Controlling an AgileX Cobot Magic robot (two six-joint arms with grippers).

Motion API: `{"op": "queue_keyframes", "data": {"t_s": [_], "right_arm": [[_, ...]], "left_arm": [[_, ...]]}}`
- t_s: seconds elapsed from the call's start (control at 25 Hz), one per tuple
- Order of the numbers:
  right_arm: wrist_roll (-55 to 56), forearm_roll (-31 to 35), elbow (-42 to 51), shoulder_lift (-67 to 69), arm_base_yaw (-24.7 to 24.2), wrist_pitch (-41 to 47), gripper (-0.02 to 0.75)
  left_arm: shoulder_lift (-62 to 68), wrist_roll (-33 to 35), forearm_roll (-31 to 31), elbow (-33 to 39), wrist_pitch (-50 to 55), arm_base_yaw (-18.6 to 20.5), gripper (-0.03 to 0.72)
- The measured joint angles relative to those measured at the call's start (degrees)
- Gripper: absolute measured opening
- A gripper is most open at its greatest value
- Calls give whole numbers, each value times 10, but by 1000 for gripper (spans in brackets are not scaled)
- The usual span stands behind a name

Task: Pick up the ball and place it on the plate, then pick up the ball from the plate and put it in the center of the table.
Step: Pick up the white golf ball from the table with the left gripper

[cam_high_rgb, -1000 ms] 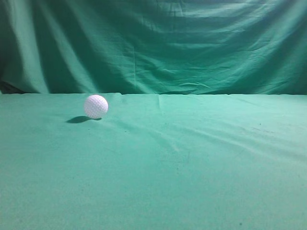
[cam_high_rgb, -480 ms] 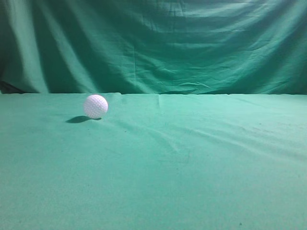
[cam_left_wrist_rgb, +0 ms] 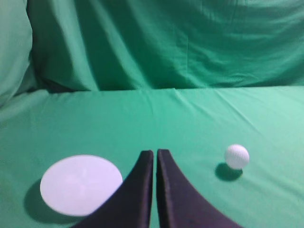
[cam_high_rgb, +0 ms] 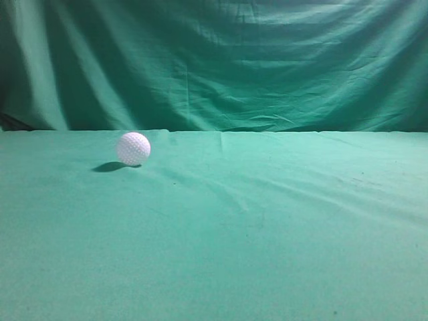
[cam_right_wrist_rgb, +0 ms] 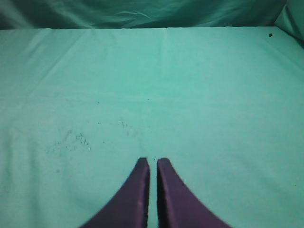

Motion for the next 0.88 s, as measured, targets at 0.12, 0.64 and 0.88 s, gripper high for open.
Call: {"op": "queue_keyframes", "data": {"t_s": [0.12,0.64,0.88], "right_arm": [[0,0,0,0,0,0,50],[0,0,0,0,0,0,50],[0,0,0,0,0,0,0]], "left_arm": [[0,-10,-17,0,-66,0,0],[119,-175,79,-185,80,0,0],[250,-178,79,-207,112,0,0]]}}
